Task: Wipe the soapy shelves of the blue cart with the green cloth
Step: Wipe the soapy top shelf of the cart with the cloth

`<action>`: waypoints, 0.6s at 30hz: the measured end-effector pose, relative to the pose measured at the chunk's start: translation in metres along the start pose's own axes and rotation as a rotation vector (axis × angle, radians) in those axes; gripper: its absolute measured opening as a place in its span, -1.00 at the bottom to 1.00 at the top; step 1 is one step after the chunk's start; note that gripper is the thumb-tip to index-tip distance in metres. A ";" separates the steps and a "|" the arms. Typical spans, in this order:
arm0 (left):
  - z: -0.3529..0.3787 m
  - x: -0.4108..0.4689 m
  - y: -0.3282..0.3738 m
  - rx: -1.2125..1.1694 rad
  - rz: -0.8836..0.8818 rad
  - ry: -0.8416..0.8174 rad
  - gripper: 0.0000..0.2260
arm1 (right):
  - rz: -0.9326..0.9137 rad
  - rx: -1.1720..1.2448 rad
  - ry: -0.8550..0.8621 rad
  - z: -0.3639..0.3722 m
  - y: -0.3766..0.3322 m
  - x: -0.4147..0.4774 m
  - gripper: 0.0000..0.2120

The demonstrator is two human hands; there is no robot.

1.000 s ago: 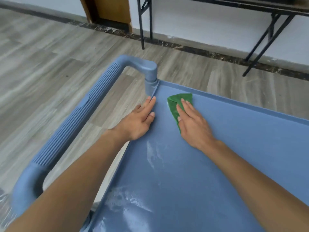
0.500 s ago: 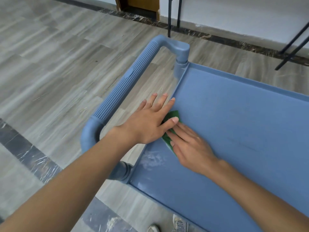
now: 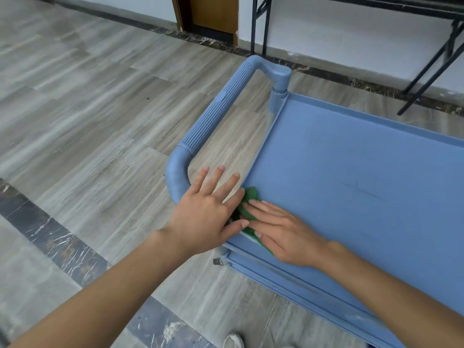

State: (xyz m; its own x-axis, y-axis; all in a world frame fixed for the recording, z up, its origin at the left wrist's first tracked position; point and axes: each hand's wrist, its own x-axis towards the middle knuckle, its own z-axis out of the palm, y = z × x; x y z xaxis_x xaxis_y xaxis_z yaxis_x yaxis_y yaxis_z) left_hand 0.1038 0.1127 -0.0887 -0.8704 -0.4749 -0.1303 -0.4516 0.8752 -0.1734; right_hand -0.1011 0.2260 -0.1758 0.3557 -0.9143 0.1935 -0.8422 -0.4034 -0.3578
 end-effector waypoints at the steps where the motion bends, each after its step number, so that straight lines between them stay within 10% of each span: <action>1: 0.001 -0.002 0.001 0.004 -0.012 0.021 -0.38 | -0.031 0.003 -0.017 0.000 0.000 -0.001 -0.55; 18: 0.003 -0.052 0.030 -0.394 -0.384 0.171 -0.50 | 0.177 0.150 0.050 0.015 -0.038 0.009 -0.48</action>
State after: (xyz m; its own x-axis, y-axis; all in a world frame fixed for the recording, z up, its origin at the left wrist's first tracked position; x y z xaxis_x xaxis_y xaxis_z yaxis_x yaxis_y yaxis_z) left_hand 0.1358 0.1632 -0.0905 -0.6344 -0.7722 0.0358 -0.7518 0.6270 0.2042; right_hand -0.0598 0.2324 -0.1738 0.1839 -0.9699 0.1593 -0.8187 -0.2409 -0.5212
